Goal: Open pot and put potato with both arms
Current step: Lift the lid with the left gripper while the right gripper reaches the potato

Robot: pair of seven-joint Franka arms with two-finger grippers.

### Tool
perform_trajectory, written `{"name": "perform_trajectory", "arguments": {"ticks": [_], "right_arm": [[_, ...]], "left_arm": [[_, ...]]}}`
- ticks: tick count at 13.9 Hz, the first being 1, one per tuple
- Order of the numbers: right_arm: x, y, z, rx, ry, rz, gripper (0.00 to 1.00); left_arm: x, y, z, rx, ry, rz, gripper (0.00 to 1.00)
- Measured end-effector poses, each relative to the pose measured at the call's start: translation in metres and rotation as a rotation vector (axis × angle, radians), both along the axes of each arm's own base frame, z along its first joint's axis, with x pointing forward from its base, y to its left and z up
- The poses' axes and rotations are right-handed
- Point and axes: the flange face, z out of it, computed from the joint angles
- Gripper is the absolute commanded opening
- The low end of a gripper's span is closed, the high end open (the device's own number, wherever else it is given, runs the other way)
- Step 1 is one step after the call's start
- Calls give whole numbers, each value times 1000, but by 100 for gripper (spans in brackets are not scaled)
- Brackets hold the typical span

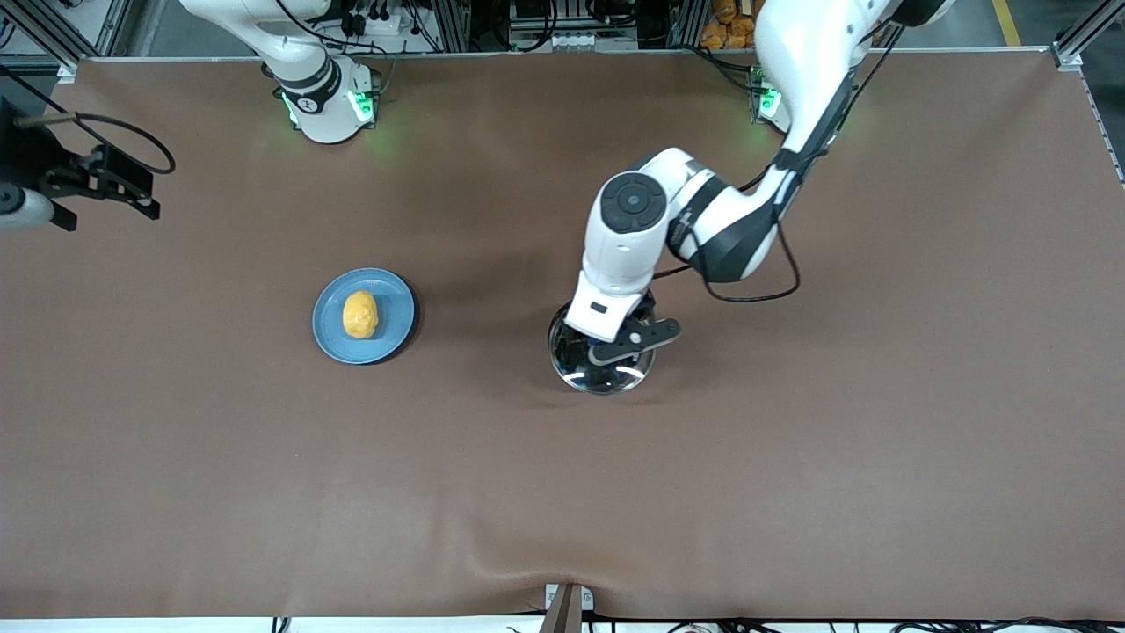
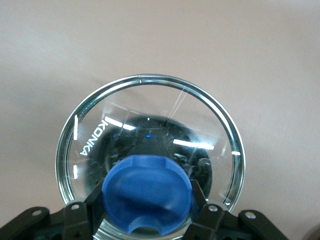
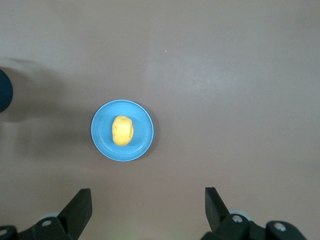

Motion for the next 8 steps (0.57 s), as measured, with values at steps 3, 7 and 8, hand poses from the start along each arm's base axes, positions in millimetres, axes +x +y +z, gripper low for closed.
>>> {"name": "perform_trajectory", "arguments": {"ticks": [3, 7, 8], "right_arm": [[21, -2, -33, 0, 42, -4, 100], [54, -2, -92, 1, 102, -5, 100], [59, 0, -105, 3, 115, -1, 100]], "left_arm": [[21, 50, 25, 16, 0, 38, 50], [33, 138, 44, 18, 26, -20, 50], [33, 164, 49, 10, 36, -43, 50]]}}
